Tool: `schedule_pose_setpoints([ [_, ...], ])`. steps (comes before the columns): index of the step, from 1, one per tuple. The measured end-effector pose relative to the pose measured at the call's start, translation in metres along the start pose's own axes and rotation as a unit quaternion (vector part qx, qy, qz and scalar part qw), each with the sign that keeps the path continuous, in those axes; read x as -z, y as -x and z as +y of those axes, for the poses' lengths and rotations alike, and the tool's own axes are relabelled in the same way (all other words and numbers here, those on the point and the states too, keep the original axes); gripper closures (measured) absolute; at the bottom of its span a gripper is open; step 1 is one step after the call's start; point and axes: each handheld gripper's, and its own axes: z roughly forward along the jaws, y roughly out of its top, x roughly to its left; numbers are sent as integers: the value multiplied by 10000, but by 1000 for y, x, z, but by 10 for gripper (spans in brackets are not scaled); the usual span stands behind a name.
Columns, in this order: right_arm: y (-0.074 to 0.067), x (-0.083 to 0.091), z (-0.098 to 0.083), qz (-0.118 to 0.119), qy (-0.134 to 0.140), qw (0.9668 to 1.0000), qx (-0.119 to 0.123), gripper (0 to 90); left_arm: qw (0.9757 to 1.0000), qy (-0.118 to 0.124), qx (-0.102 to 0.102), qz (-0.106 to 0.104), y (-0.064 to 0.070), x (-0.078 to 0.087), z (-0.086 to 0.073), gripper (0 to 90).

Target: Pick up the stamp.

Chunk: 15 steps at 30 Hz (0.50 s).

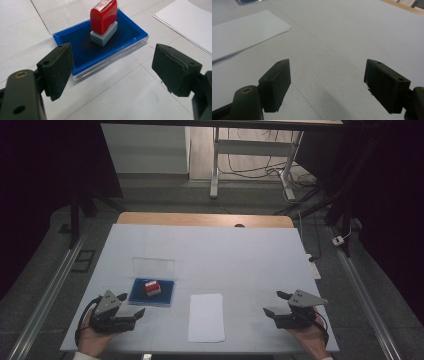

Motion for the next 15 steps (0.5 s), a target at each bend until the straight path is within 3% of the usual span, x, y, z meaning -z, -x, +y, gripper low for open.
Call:
schedule_pose_setpoints([
  [6,0,-1,0,28,-4,10000,-6,221,10000,35,-32,17,-2,1,2,182],
  [15,-3,-4,1,84,-42,10000,21,224,9996,34,-263,-40,-2,5,12,201],
])
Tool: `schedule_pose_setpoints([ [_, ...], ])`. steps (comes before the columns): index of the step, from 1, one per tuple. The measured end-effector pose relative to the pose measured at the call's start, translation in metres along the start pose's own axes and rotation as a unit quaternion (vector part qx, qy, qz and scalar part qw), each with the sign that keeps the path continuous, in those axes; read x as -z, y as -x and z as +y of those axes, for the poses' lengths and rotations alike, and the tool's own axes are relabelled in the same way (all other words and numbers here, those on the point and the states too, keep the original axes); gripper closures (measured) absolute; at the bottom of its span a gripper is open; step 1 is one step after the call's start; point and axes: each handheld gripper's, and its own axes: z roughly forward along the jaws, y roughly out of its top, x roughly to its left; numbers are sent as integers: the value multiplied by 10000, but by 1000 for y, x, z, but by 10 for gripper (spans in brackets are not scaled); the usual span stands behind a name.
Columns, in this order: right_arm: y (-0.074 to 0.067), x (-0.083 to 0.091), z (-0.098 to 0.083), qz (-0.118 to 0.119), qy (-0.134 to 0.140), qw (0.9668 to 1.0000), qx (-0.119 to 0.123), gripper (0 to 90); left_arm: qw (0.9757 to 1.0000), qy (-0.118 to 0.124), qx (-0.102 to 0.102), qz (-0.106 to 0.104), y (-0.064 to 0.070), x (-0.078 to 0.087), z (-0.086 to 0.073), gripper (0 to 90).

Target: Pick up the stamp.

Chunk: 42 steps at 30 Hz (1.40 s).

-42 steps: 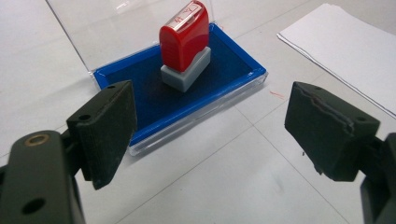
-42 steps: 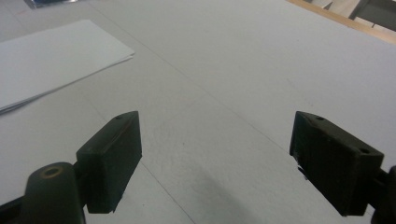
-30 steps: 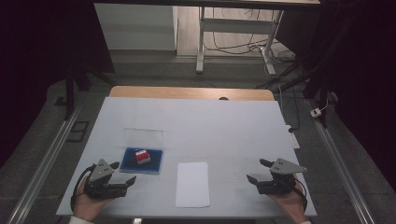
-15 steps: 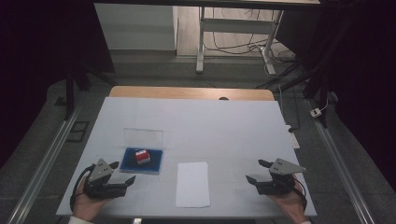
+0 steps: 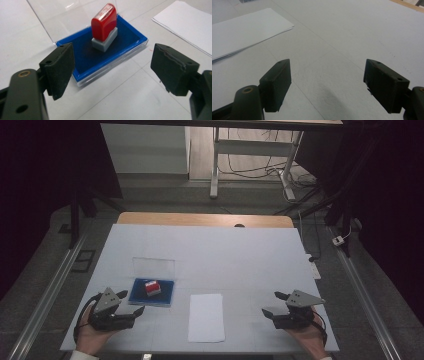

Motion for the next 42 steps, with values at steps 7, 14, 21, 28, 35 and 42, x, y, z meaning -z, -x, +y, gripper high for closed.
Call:
schedule_pose_setpoints([
  [7,-1,-1,2,40,-25,10000,49,224,9999,11,-146,-4,0,3,16,206],
  [14,-3,-2,2,46,67,9999,110,223,9997,-95,-234,-32,-3,-4,28,209],
  [21,-3,-2,2,-4,-17,10000,68,241,9991,-184,-387,-7,-3,-10,41,228],
  [28,-1,-1,2,30,3,10000,54,244,9985,-282,-461,-30,-8,-12,50,241],
  [35,-3,-3,1,61,-3,10000,56,248,9976,-454,-487,-169,-17,-22,61,247],
  [42,-3,-5,1,82,-98,9999,41,248,9971,-549,-464,-249,-25,-35,66,258],
])
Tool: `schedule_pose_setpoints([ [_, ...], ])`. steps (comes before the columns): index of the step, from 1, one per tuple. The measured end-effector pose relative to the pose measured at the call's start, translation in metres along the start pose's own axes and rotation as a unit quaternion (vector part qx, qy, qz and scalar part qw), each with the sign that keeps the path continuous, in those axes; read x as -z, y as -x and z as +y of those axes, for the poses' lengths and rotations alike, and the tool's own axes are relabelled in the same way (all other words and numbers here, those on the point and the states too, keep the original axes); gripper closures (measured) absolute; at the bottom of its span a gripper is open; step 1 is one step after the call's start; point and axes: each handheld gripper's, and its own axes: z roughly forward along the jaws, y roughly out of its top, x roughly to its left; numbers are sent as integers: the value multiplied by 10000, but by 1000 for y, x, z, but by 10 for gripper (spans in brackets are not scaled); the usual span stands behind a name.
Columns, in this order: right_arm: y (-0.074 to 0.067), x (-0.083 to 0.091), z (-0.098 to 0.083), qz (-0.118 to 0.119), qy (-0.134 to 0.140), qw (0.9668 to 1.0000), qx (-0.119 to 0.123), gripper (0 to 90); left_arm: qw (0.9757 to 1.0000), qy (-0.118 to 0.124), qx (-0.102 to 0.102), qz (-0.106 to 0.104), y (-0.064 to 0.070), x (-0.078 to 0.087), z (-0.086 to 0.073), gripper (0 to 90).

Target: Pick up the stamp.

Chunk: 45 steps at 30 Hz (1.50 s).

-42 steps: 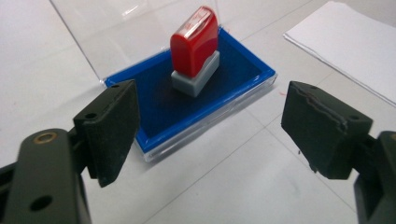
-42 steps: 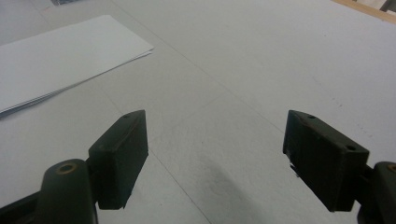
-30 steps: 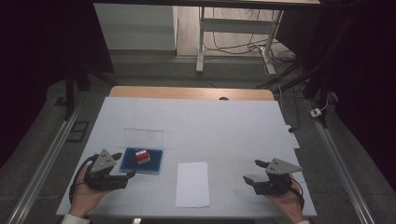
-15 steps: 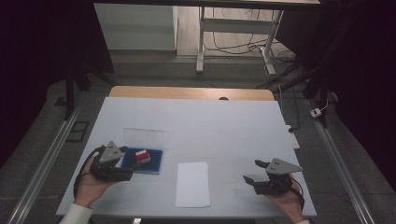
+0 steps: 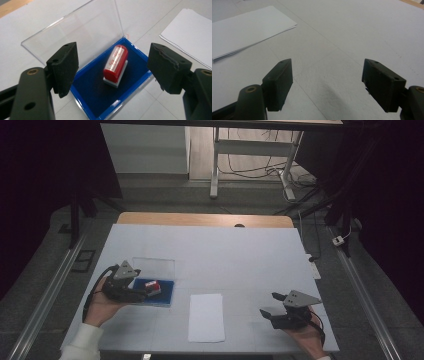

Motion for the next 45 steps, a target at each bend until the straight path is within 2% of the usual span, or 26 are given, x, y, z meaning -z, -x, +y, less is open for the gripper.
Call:
schedule_pose_setpoints([
  [7,-1,-2,0,30,12,10000,-43,249,9996,-258,-97,-115,-3,-15,2,279],
  [17,-2,-5,0,33,-95,9999,14,250,9985,-436,-238,-224,1,-30,4,362],
  [28,-1,-5,-2,23,-149,9999,-1,252,9971,-523,-293,-476,-1,-34,3,494],
  [34,-2,-7,-2,43,-197,9998,7,252,9969,-507,-296,-515,-4,-34,2,609],
  [37,-2,-8,-3,42,-219,9997,25,253,9964,-582,-375,-499,-4,-34,2,661],
  [45,-2,-8,-4,34,-237,9997,4,257,9955,-571,-437,-610,-6,-33,1,695],
])
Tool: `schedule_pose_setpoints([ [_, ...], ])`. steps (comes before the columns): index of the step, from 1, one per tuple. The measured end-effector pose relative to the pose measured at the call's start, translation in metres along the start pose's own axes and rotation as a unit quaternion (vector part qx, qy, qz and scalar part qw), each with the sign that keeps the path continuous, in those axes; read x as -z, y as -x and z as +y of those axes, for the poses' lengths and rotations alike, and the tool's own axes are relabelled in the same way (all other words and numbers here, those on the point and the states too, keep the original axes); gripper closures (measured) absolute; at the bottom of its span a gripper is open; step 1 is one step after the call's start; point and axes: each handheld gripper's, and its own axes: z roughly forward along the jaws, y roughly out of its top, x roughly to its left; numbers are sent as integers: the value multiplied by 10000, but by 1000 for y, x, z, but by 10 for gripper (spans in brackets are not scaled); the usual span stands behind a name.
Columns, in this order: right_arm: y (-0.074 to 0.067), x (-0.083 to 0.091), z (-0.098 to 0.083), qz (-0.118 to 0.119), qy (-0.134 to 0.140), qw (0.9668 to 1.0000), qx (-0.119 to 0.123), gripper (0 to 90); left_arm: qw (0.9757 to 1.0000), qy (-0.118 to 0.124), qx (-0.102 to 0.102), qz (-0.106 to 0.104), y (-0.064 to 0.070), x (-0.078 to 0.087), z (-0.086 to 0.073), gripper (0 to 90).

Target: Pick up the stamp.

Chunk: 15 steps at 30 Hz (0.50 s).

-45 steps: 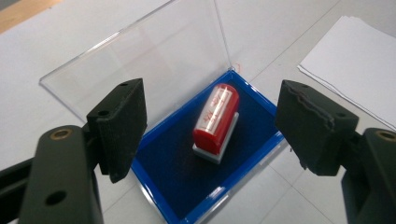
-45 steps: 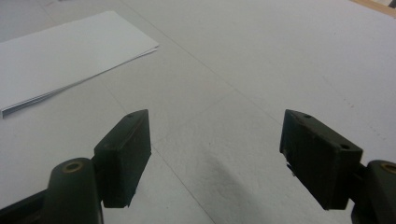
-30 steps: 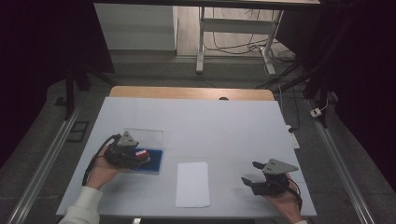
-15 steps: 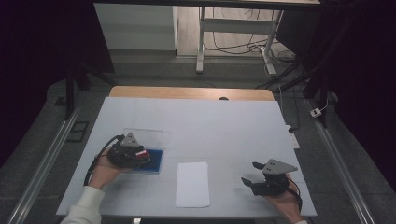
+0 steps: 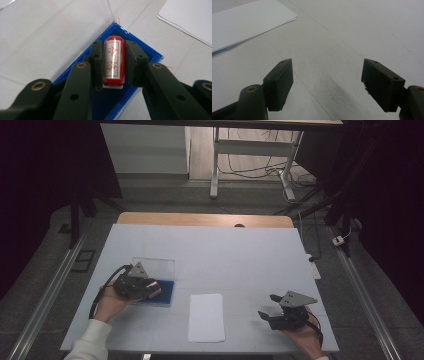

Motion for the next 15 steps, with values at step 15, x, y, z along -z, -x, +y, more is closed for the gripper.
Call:
schedule_pose_setpoints([
  [15,1,1,-1,-45,14,10000,-28,269,9998,165,69,16,1,7,2,702],
])
